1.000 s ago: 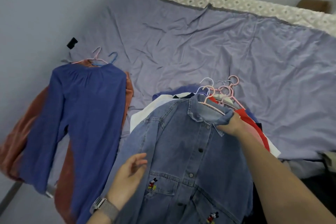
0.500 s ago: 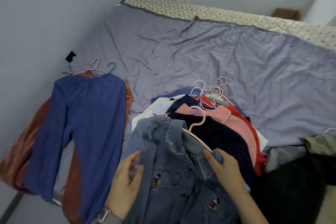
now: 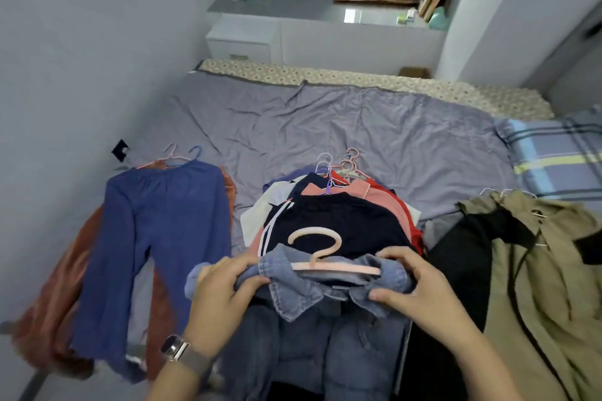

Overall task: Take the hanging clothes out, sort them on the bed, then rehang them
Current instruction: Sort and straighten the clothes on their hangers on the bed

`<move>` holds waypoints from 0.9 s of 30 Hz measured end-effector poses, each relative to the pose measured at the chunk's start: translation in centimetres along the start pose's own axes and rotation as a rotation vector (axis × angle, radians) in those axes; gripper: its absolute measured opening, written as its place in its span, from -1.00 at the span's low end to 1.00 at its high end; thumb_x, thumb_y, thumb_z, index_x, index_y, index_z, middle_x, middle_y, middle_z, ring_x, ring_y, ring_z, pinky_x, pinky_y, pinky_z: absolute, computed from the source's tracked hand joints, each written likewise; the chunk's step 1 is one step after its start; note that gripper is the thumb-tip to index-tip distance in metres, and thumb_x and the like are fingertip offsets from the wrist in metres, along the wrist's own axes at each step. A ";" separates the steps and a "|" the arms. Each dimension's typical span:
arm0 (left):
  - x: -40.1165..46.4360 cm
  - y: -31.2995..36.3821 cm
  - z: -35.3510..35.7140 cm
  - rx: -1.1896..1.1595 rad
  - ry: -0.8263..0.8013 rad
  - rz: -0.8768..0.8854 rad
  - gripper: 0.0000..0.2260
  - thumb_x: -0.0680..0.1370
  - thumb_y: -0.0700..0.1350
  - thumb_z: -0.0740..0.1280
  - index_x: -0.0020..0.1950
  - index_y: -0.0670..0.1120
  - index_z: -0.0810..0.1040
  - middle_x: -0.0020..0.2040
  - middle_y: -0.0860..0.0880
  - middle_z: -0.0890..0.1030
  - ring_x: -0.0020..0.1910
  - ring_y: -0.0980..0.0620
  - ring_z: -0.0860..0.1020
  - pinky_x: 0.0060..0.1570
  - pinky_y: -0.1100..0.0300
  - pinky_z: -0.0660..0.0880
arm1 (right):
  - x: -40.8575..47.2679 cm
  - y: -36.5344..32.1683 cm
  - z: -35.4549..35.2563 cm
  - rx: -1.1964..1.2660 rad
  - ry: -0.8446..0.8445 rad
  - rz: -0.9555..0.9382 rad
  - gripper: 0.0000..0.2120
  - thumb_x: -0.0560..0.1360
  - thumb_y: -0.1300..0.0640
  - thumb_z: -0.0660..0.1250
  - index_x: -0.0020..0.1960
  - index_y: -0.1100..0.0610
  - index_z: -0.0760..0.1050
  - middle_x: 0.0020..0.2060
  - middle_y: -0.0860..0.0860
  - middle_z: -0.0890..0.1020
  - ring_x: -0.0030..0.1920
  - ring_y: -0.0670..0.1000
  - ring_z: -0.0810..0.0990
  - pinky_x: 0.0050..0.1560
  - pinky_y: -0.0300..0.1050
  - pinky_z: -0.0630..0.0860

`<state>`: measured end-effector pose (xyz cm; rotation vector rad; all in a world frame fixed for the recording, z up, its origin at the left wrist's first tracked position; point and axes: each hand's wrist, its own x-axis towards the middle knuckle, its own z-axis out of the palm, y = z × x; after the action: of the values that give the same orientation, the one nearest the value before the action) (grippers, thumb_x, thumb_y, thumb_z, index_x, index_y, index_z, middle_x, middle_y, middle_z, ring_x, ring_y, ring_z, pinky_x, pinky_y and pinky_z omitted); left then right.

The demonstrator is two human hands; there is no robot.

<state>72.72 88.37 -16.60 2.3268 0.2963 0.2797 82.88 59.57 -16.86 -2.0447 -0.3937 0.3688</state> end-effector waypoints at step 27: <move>-21.5 13.7 -9.0 0.004 -0.053 0.326 -0.72 0.48 0.21 0.11 0.03 0.23 0.55 -0.08 0.46 0.54 -0.11 0.37 0.47 -0.01 0.14 0.37 | -31.3 -9.4 0.8 -0.071 0.366 -0.069 -0.93 0.39 0.03 0.38 -0.15 -0.01 0.56 -0.30 -0.07 0.60 -0.29 -0.09 0.51 -0.24 -0.20 0.44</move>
<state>51.44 78.65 -2.95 2.3764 -0.1121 0.3753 53.20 51.32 -6.01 -2.1068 -0.2536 -0.0642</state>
